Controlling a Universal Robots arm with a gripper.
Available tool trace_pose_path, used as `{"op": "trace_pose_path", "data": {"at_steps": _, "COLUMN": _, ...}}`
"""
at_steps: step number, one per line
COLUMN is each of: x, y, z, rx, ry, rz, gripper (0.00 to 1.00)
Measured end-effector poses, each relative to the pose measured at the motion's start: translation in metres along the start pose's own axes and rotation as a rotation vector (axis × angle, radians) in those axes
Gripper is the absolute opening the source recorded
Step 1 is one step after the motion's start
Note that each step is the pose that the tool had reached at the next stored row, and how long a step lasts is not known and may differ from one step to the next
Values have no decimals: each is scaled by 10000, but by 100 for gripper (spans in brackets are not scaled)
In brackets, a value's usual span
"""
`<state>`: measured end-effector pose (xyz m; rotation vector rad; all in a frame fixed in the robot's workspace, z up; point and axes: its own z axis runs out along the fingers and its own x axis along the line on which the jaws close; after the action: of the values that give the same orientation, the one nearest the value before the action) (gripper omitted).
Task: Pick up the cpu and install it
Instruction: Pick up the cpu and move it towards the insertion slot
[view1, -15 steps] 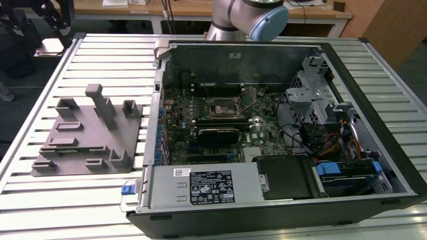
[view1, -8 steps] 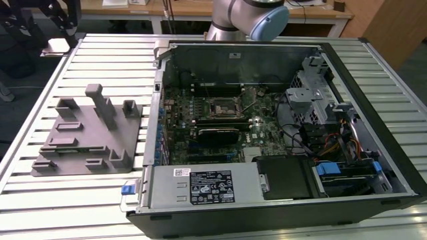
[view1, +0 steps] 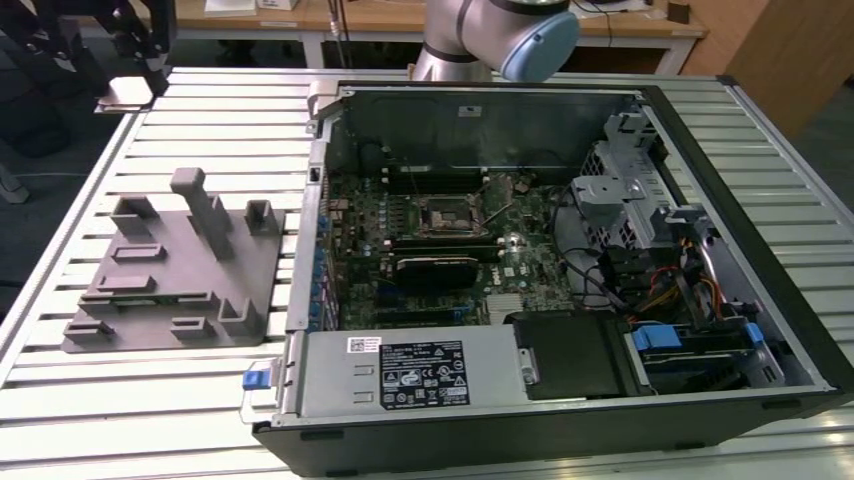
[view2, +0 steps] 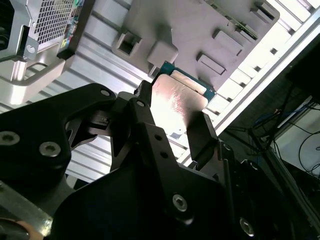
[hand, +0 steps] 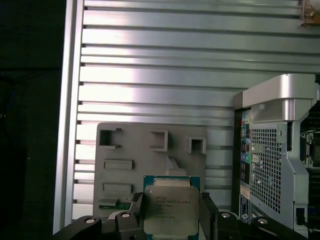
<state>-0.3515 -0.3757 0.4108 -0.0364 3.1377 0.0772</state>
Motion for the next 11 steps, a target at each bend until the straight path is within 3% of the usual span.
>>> {"op": "trace_pose_path", "data": {"at_steps": 11, "x": -167, "y": -1, "z": 1, "rx": 1, "ry": 0, "rz": -1, "gripper": 53}}
